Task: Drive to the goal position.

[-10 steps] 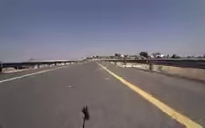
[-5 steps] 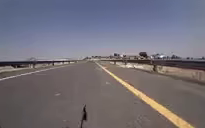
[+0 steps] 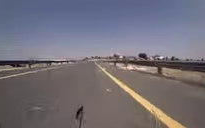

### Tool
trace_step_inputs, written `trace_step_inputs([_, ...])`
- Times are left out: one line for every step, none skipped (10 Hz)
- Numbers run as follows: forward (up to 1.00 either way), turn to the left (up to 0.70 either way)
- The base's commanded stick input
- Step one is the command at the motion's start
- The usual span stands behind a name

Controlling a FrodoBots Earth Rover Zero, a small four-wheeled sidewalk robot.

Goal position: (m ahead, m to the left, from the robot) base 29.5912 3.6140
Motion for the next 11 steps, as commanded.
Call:
trace_step_inputs([1.00, -0.01])
trace_step_inputs([1.00, -0.01])
trace_step_inputs([1.00, -0.01])
trace_step_inputs([1.00, -0.01])
trace_step_inputs([1.00, -0.01])
trace_step_inputs([1.00, -0.01])
trace_step_inputs([1.00, 0.14])
trace_step_inputs([1.00, 0.39])
trace_step_inputs([1.00, 0.39])
trace_step_inputs([1.00, 0.39])
trace_step_inputs([1.00, 0.32])
